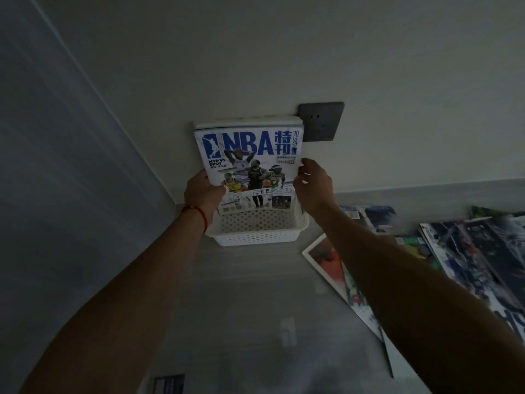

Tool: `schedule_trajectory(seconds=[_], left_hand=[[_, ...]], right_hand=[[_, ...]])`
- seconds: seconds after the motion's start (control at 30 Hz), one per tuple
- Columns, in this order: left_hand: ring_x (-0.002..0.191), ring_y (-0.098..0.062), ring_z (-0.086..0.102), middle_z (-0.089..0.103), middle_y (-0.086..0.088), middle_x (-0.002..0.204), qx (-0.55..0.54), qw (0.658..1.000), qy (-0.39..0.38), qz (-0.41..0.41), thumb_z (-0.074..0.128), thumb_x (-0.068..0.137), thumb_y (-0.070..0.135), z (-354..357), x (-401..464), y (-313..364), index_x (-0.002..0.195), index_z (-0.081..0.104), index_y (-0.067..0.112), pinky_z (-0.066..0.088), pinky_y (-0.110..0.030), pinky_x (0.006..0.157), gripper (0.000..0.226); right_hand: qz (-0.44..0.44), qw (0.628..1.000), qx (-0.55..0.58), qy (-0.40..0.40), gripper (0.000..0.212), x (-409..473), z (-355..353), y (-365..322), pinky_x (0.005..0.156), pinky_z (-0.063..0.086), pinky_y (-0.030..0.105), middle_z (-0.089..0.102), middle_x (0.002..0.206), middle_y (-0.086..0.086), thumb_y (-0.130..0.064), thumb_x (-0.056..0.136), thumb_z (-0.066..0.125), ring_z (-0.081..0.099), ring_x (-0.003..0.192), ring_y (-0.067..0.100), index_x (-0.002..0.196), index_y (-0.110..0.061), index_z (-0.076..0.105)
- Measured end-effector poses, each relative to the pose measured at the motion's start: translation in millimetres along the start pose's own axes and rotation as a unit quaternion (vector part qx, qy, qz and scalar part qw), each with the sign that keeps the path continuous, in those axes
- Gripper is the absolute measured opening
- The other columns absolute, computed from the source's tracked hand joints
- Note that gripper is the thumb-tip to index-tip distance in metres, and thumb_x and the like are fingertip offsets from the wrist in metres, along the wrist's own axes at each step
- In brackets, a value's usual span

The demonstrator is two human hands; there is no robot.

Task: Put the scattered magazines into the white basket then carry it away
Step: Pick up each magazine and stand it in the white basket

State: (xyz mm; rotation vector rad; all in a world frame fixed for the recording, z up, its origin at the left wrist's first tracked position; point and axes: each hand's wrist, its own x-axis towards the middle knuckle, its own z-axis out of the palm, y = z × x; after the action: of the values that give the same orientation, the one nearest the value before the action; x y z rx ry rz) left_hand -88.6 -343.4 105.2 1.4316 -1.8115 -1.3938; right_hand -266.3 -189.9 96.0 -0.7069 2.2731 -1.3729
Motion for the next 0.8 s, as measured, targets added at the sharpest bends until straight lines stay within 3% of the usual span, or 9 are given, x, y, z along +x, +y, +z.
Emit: schedule_trajectory(seconds=[0.07,0.13,0.23,0.33,0.4,0.5,0.6,0.67,0.8], left_hand=[[0.123,-0.031,0.058,0.060,-0.016,0.135,0.019,1.000,0.006,-0.011,0.063,0.085,-0.002,1,-9,-4,0.129,0.056,0.002,0.045,-0.028,0.098,0.045],[0.131,-0.029,0.050,0.050,-0.014,0.146,0.067,0.997,0.042,-0.016,0.059,0.089,0.002,4,-29,-13,0.141,0.045,0.005,0.042,-0.026,0.102,0.054],[0.112,-0.020,0.056,0.056,-0.011,0.136,0.129,0.984,0.093,0.080,0.053,0.087,-0.002,24,-83,-32,0.134,0.052,0.008,0.041,-0.020,0.084,0.048],[0.114,-0.029,0.059,0.058,-0.014,0.132,0.138,0.982,0.014,0.131,0.053,0.080,-0.009,61,-146,-54,0.130,0.056,0.006,0.050,-0.039,0.097,0.052],[0.127,-0.033,0.052,0.056,-0.017,0.136,0.204,0.961,-0.083,0.169,0.055,0.077,-0.009,92,-189,-71,0.131,0.057,0.004,0.037,-0.037,0.113,0.056],[0.147,-0.028,0.030,0.038,-0.012,0.155,0.298,0.901,-0.223,0.225,0.054,0.081,0.002,136,-243,-89,0.144,0.046,0.010,0.014,-0.030,0.124,0.064],[0.152,-0.024,0.016,0.024,-0.005,0.163,0.333,0.862,-0.293,0.248,0.053,0.085,0.010,176,-274,-91,0.152,0.034,0.022,0.012,-0.034,0.126,0.070],[0.153,-0.022,0.012,0.020,-0.002,0.164,0.342,0.850,-0.313,0.252,0.054,0.087,0.013,199,-286,-82,0.152,0.032,0.027,0.015,-0.036,0.125,0.070],[0.153,-0.021,0.013,0.021,-0.002,0.164,0.349,0.838,-0.324,0.268,0.053,0.089,0.013,234,-301,-62,0.152,0.033,0.027,0.018,-0.039,0.125,0.067]], right_hand=[[0.008,1.000,0.008,-0.004,0.051,-13,-6,5,0.098,0.049,0.024,0.059,0.139,0.009,-0.002,0.092,0.055,0.060,0.122,0.021,0.142,-0.012,0.050],[-0.012,0.999,-0.033,-0.001,0.050,-37,-18,20,0.101,0.048,0.030,0.057,0.138,0.009,-0.003,0.092,0.056,0.058,0.121,0.021,0.141,-0.013,0.052],[-0.046,0.994,-0.097,0.012,0.045,-83,-51,64,0.100,0.048,0.033,0.062,0.128,0.013,0.001,0.087,0.057,0.060,0.115,0.026,0.130,-0.010,0.061],[-0.094,0.978,-0.180,0.043,0.043,-125,-98,119,0.101,0.047,0.048,0.068,0.123,0.015,0.004,0.080,0.064,0.062,0.115,0.034,0.122,-0.007,0.069],[-0.087,0.954,-0.285,0.032,0.050,-146,-132,155,0.107,0.039,0.056,0.062,0.134,0.011,-0.004,0.080,0.069,0.056,0.126,0.034,0.129,-0.013,0.066],[0.022,0.917,-0.398,0.023,0.072,-170,-182,204,0.119,0.018,0.065,0.036,0.156,0.009,-0.023,0.085,0.071,0.030,0.147,0.034,0.149,-0.027,0.040],[0.155,0.894,-0.415,0.065,0.069,-182,-225,241,0.119,0.009,0.066,0.010,0.166,0.014,-0.042,0.096,0.054,0.004,0.153,0.040,0.155,-0.029,0.020],[0.210,0.886,-0.410,0.058,0.072,-185,-252,258,0.119,0.014,0.065,0.006,0.167,0.013,-0.047,0.097,0.050,0.003,0.152,0.041,0.156,-0.029,0.012],[0.160,0.881,-0.444,-0.030,0.075,-190,-282,275,0.115,0.032,0.057,0.014,0.165,0.012,-0.047,0.097,0.051,0.017,0.149,0.041,0.158,-0.023,0.013]])
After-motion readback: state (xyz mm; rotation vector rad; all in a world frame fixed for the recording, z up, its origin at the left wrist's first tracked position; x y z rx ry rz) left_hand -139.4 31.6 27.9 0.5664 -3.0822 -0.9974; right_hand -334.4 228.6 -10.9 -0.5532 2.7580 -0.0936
